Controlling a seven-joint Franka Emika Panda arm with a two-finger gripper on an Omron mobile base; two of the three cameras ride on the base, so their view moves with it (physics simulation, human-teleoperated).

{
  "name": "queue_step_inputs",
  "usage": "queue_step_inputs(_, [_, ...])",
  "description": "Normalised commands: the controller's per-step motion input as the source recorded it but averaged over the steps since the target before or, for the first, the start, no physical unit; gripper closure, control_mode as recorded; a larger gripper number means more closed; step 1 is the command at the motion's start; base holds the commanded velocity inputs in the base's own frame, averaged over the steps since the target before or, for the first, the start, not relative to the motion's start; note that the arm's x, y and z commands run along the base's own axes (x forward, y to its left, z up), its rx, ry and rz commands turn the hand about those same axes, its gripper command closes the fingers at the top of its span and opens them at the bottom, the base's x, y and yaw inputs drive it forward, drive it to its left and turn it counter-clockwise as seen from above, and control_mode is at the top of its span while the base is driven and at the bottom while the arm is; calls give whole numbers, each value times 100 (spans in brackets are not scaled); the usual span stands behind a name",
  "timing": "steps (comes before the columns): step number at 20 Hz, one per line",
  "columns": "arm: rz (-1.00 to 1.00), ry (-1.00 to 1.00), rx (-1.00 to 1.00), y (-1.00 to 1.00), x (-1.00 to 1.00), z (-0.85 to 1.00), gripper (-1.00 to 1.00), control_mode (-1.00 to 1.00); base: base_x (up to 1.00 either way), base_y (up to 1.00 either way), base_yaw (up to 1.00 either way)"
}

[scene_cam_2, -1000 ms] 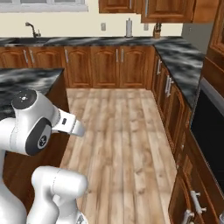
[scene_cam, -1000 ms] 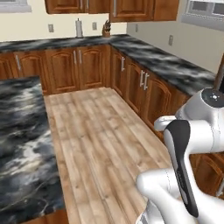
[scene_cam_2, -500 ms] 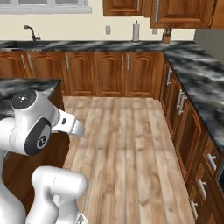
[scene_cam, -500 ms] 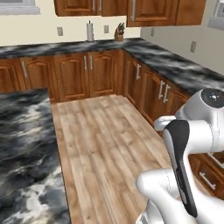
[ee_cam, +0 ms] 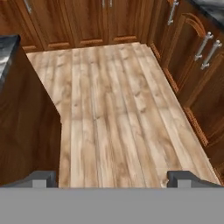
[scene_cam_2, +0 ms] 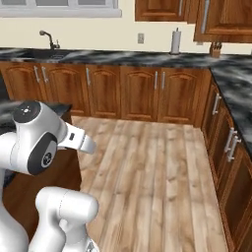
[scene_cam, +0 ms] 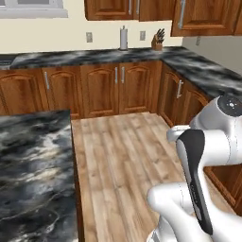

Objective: Retrieve the tupperware and aluminum foil from the cabinet and place them on the dining counter near the plate with fish and potato to prepare for storing leftovers.

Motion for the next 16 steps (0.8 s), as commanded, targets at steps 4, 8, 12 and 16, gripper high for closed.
queue_step_inputs(4, [0, 0, 0, 0, 0, 0, -100, 100, 100, -38, 7])
queue_step_inputs(8, [0, 0, 0, 0, 0, 0, -100, 100, 100, -40, 0])
queue_step_inputs(12, [0, 0, 0, 0, 0, 0, -100, 100, 100, -18, -5])
queue_step_inputs(16, [0, 0, 0, 0, 0, 0, -100, 100, 100, 0, -17])
